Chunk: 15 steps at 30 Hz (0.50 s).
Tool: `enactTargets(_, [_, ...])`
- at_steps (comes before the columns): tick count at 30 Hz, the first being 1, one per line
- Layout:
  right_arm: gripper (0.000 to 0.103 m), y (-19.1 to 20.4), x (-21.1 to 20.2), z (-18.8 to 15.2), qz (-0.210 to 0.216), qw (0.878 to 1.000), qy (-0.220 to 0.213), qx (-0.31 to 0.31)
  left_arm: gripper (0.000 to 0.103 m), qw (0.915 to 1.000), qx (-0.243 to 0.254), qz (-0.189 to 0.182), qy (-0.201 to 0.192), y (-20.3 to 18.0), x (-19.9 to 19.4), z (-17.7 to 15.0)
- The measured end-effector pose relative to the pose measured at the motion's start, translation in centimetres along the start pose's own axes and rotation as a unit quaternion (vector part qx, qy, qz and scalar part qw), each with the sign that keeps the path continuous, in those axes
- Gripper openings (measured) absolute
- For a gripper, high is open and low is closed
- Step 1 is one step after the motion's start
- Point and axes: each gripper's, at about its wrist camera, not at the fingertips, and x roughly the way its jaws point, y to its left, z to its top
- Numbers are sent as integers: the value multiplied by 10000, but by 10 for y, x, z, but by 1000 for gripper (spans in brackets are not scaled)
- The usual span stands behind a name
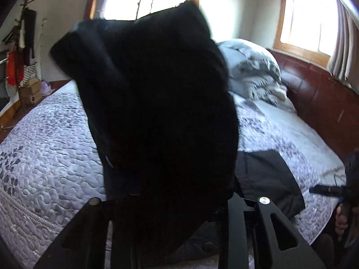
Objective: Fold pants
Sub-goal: 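Lift the pocket side with left tool and fold it over the stack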
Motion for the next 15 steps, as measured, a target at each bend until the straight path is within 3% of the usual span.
enactTargets(7, [71,17,11,6,173,9997,88,-148,44,9965,500,-290,607,-37,38,-26])
enactTargets(13, [72,26,22,7,325,9991,220,-155,45,9906,516,-564,1132,-44,67,-46])
enactTargets(15, [77,28,27,9,399,9988,269,-128,45,9895,573,-572,1199,-49,68,-51])
